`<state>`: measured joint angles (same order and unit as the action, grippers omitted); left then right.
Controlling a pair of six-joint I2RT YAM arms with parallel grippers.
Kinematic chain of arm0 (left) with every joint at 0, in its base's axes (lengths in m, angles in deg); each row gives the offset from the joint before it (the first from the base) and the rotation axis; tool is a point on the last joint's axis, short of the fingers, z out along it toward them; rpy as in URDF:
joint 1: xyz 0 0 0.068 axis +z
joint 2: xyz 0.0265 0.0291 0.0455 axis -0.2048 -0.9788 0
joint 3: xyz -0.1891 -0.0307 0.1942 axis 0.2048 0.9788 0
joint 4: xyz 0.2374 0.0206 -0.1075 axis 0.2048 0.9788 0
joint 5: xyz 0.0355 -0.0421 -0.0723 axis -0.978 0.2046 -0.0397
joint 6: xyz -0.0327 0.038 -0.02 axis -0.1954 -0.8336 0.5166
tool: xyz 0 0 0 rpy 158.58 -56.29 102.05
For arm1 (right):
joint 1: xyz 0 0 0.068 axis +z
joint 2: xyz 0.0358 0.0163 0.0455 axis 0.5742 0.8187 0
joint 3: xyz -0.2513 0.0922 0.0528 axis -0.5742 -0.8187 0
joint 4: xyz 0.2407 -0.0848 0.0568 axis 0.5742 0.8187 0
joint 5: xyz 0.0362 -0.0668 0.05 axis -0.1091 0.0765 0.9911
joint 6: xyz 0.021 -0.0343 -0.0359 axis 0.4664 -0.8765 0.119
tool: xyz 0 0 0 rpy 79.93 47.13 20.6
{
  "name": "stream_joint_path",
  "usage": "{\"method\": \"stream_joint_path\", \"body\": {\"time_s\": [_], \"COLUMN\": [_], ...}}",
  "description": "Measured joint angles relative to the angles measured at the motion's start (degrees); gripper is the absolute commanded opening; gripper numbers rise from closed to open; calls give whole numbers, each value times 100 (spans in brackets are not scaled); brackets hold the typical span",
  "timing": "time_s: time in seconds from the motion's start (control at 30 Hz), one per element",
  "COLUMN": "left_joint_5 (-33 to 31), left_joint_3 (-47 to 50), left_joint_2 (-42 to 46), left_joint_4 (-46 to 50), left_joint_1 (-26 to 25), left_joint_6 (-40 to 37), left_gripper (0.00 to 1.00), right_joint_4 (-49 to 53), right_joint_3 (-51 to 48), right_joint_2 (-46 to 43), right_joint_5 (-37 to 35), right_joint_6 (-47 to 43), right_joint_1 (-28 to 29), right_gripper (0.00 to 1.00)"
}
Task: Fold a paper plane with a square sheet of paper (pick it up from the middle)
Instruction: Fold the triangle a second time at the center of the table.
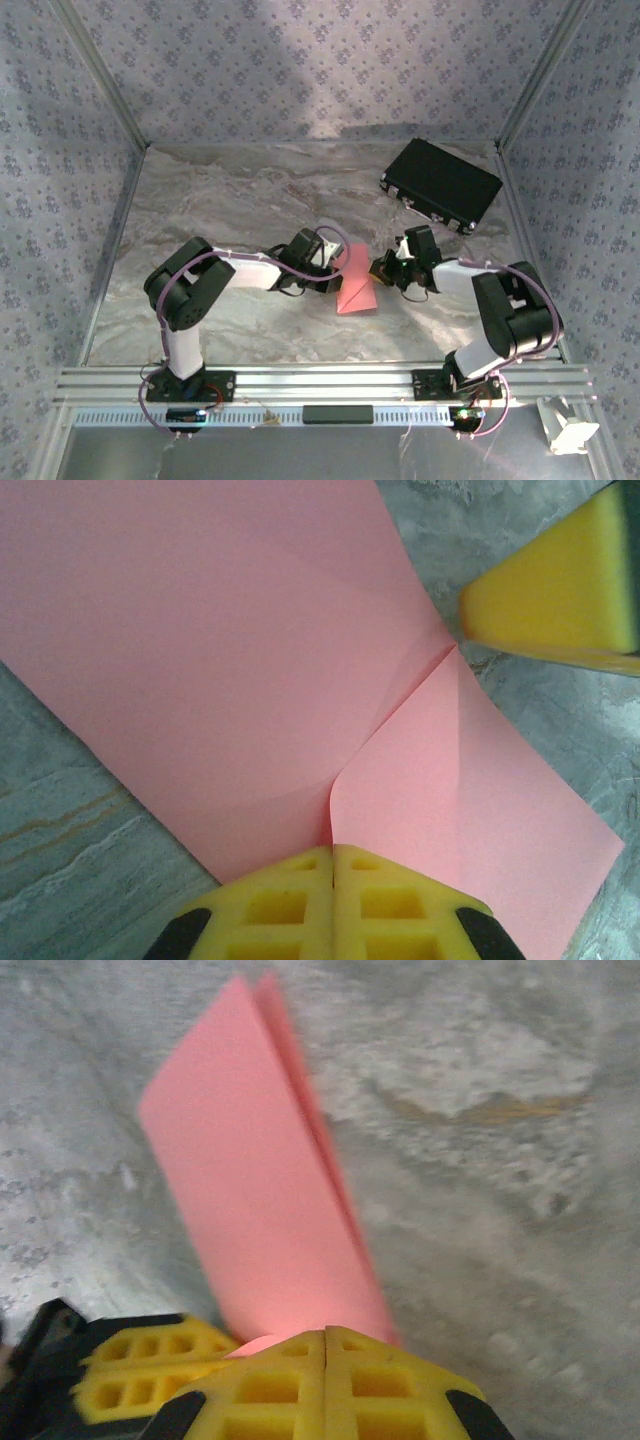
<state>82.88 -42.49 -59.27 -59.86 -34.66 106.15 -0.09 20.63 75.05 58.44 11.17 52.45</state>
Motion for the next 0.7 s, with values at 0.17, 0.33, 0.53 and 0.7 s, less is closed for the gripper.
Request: {"method": "stream_joint_path", "body": {"time_s": [0.17, 0.33, 0.53, 0.7], "left_joint_5": [0, 0, 0, 0], "left_joint_3": [0, 0, 0, 0], "left_joint_2": [0, 0, 0, 0], "left_joint_4": [0, -2, -4, -9], "left_joint_1": [0, 0, 0, 0], "left_joint_6": [4, 7, 4, 4], "left_gripper": [2, 2, 2, 2], "right_joint_4": [26, 0, -42, -98], "right_joint_3": [142, 66, -269, -273], "right_joint_2": [-186, -151, 76, 96], "right_joint_5": [7, -22, -129, -101], "right_joint_6": [17, 116, 166, 219], "right_joint_1": [452, 765, 610, 555], "right_gripper": [2, 2, 1, 1]}}
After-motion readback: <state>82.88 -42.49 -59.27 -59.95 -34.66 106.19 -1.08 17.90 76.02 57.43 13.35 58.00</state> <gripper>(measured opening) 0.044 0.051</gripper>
